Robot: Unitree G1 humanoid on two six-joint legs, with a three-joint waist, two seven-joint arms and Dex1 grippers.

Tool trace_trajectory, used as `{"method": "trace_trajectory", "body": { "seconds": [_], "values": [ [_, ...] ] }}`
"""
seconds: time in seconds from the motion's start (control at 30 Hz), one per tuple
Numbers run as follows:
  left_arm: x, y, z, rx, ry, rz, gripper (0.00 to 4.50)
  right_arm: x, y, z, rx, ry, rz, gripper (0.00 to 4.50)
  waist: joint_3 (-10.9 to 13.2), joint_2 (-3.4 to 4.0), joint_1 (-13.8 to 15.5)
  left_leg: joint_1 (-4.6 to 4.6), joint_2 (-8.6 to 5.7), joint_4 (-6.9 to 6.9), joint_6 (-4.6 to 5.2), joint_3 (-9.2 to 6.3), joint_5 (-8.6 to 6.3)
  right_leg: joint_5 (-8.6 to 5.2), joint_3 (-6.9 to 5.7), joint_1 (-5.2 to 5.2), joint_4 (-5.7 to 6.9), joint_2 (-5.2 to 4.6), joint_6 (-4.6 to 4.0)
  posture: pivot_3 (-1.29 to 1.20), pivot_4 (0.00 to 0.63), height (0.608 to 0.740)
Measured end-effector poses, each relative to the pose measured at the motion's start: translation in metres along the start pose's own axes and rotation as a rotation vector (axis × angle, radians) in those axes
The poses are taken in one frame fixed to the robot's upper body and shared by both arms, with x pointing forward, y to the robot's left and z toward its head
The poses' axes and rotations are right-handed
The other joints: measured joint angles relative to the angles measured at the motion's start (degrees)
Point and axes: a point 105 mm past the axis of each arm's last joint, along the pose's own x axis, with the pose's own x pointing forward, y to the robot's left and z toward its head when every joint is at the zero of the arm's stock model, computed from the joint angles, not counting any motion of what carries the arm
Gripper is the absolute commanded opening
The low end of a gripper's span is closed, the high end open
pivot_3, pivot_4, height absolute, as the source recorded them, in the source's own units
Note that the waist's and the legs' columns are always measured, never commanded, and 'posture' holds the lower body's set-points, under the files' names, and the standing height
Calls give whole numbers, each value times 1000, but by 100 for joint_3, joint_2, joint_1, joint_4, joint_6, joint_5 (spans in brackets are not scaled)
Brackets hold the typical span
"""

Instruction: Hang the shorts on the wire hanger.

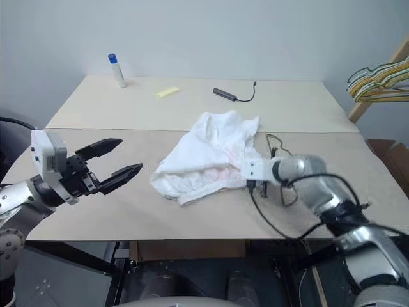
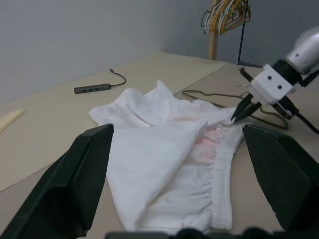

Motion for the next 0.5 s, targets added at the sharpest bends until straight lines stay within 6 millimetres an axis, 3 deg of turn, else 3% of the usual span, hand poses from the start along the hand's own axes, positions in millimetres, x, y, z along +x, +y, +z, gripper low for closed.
{"method": "trace_trajectory", "body": {
  "seconds": [0.13,0.2,0.37,0.5],
  "values": [
    [1,-1,-1,-6,-5,0,4500,-16,-52,-30,-214,132,-134,65,1,2,-40,1,0,-4,-4,1,2,-1,1,-2,-1,-1,-1,116,0,740],
    [2,-1,-2,-9,-7,0,4500,-18,-61,-44,-291,198,-150,493,1,2,-46,-1,0,-6,-6,-1,4,-1,-1,-1,-1,-1,-2,119,0,740],
    [3,-1,-3,-13,-10,4,4500,-2,-31,-65,-290,240,-56,2082,2,3,-84,-6,-1,-6,-7,-3,4,0,0,-3,1,-4,-2,122,0,740],
    [3,-3,-3,-13,-7,4,4500,-8,-10,-60,-239,195,-29,3486,7,12,-100,-7,0,-6,-6,-10,3,-1,-1,-4,3,-5,-1,117,0,740]
  ]
}}
